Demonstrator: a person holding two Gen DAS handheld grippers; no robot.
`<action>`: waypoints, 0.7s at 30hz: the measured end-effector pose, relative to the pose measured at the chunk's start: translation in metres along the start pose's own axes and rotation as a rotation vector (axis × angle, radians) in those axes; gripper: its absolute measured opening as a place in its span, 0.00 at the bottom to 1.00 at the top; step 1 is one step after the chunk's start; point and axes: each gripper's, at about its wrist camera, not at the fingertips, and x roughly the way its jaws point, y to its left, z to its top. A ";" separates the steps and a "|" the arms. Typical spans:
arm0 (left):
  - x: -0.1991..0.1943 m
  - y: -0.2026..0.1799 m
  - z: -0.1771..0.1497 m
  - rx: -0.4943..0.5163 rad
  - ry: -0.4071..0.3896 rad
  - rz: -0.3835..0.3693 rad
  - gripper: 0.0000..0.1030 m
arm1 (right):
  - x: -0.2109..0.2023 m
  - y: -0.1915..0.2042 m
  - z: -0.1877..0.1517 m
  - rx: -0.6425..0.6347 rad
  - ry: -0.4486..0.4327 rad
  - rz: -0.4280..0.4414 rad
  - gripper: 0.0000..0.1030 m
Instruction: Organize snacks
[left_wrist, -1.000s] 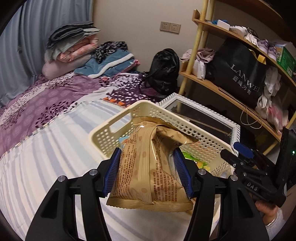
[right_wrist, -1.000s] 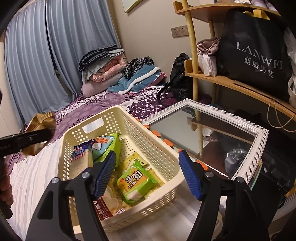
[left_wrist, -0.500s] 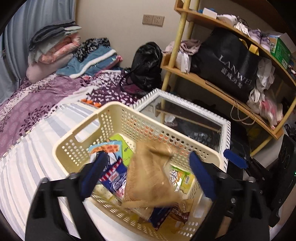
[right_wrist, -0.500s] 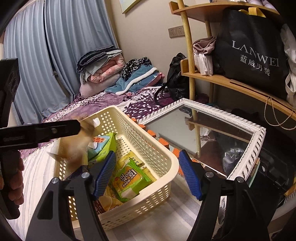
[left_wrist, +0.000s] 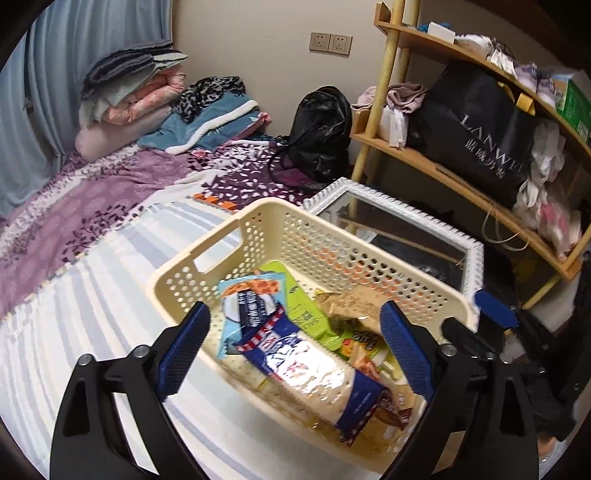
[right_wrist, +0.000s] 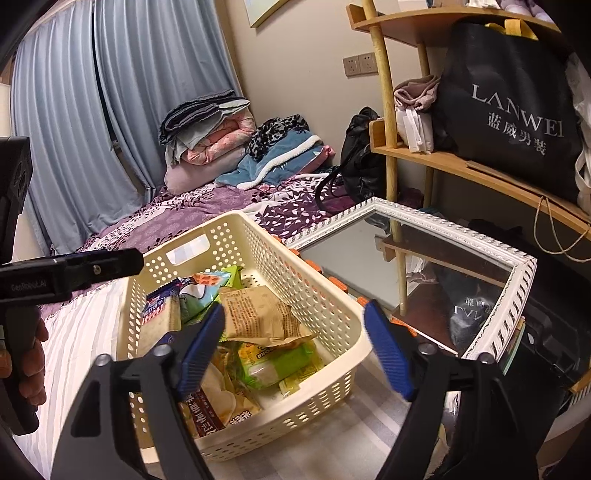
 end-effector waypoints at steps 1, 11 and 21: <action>-0.001 0.000 -0.001 0.010 -0.003 0.021 0.97 | -0.001 0.000 0.000 -0.001 0.001 0.001 0.77; -0.012 0.000 -0.007 0.042 -0.011 0.125 0.97 | -0.008 0.010 0.000 -0.024 0.004 0.009 0.86; -0.027 0.005 -0.010 0.038 -0.030 0.158 0.97 | -0.016 0.023 0.001 -0.058 0.002 0.023 0.88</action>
